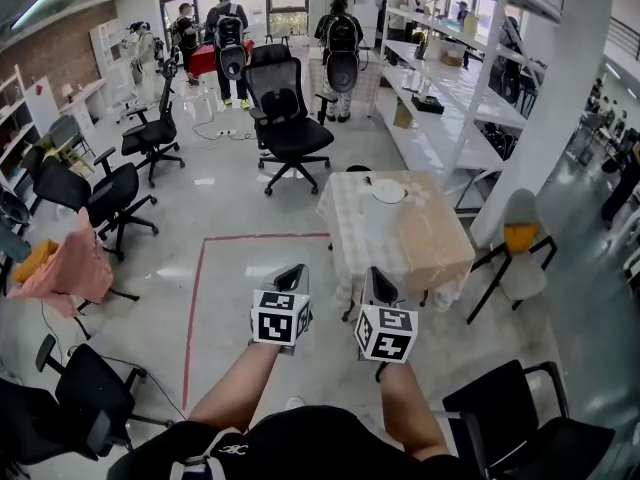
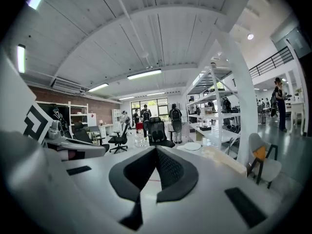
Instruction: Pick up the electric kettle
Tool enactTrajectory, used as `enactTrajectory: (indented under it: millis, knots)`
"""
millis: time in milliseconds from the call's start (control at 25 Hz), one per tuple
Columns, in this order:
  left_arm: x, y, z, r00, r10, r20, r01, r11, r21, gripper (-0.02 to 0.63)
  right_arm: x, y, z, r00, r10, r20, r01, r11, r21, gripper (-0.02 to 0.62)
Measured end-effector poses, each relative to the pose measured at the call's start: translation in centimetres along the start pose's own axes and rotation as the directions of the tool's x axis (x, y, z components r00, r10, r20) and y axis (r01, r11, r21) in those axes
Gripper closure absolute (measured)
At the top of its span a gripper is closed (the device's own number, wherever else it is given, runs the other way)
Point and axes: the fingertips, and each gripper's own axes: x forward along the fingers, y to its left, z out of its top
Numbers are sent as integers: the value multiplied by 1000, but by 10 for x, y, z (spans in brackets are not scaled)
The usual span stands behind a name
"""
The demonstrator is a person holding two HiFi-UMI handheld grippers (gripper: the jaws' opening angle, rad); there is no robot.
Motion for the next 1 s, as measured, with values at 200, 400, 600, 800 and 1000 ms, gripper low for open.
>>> enactTrajectory:
  millis: [200,400,600,800,1000]
  knots:
    - [11,10,-3,1000,-15,-8,15,1000,-6,607,12,6,-3,1000,-9,0,9,1000,-17,598]
    - [19,17,-4,999,-49,-13,49,999,1,607,20,6,-4,998,-56,3,56,998,1,597]
    - [25,27,-3,996,-90,-14,91,996,18,607,28,9,-4,995,-100,11,100,995,24,598]
    - [30,40,-11,991,-131,-21,131,991,26,607,34,18,-12,993,-120,6,119,991,59,598]
    - [32,53,-16,990,-138,-37,139,990,27,607,47,26,-19,992,-124,-13,125,991,55,598]
